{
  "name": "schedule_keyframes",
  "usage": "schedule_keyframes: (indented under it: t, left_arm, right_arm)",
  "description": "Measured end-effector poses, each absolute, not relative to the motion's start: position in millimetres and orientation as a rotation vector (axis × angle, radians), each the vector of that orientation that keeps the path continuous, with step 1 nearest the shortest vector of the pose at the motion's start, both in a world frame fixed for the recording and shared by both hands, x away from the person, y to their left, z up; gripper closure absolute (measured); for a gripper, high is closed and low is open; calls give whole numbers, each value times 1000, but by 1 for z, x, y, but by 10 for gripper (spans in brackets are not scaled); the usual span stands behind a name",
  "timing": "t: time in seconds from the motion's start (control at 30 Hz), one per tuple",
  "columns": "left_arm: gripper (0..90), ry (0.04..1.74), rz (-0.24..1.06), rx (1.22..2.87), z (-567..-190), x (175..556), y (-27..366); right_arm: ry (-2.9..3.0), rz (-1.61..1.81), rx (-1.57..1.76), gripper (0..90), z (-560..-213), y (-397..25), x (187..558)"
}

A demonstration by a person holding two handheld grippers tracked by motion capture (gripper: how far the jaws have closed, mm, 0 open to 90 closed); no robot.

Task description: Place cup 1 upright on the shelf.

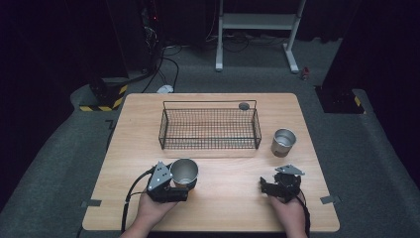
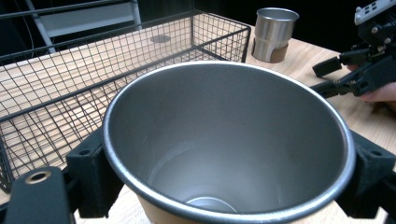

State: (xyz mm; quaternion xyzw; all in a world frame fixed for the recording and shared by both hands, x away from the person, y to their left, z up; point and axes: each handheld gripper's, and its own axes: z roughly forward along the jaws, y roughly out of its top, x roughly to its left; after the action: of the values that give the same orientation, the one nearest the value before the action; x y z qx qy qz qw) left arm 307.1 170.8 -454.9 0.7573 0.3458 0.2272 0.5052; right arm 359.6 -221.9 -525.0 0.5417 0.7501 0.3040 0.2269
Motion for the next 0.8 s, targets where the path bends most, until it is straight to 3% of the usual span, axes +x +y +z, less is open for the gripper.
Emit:
schedule_keyframes:
  t: [0.8]
  left_arm:
    - [135, 867, 562, 1749, -428, 342, 168]
  right_arm:
    - [2075, 840, 1480, 103, -525, -222, 360]
